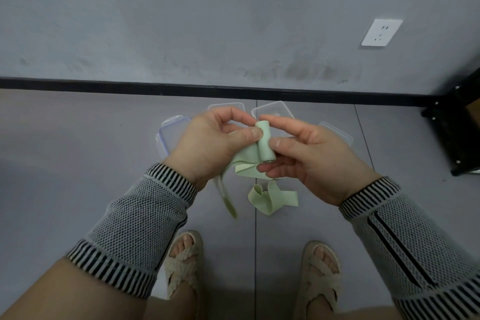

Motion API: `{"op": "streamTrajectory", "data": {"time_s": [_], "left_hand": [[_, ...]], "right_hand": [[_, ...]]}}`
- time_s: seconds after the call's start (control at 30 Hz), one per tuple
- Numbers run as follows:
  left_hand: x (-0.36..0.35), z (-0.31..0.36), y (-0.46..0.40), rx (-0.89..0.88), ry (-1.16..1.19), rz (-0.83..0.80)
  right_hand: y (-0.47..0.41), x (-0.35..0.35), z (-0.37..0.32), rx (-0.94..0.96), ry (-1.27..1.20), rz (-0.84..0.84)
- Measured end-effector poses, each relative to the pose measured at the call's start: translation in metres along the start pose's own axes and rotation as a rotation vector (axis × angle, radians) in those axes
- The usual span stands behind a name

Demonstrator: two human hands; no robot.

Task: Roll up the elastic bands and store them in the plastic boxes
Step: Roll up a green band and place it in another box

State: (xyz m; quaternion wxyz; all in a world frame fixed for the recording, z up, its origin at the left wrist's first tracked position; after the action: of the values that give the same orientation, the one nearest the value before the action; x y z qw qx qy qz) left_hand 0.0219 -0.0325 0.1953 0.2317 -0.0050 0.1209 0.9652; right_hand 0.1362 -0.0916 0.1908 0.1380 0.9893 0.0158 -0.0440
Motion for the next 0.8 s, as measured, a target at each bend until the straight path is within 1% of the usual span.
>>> {"op": "streamTrajectory", "data": {"time_s": [0.1,0.23,0.4,0.5,0.6,0.8], "left_hand": [[-0.001,0.001,0.000,-0.023,-0.018,-0.004],[-0.003,0.001,0.000,-0.034,-0.073,-0.012],[0.004,-0.002,-0.001,-0.009,-0.303,-0.032],[0.006,-0.002,-0.002,-0.019,-0.370,-0.051],[0.004,0.003,-0.002,-0.070,-0.372,-0.059],[0.004,0.013,-0.002,-0.185,-0.446,-0.011]], "right_hand": [[-0.001,0.001,0.000,0.012,0.027,-0.008],[-0.003,0.004,0.000,0.028,0.027,0.036],[-0.003,0.008,0.001,0.020,0.022,0.051],[-0.003,0.011,0.002,0.002,-0.002,0.059],[-0.004,0.012,0.002,-0.004,-0.007,0.051],[-0.005,0.011,-0.001,0.005,0.040,0.031]]}}
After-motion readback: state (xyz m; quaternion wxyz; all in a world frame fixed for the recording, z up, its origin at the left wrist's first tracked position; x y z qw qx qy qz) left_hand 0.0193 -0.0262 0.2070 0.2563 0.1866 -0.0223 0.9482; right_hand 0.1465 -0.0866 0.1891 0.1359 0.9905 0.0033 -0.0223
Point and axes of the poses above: each hand's wrist, its own y-axis away from the middle knuckle, its own x-axis out of the back of the hand, z = x × y, the point moved 8 cm from there along -y, towards the middle knuckle, and after that the axes turned 5 degrees about y, right-handed, at the moved point
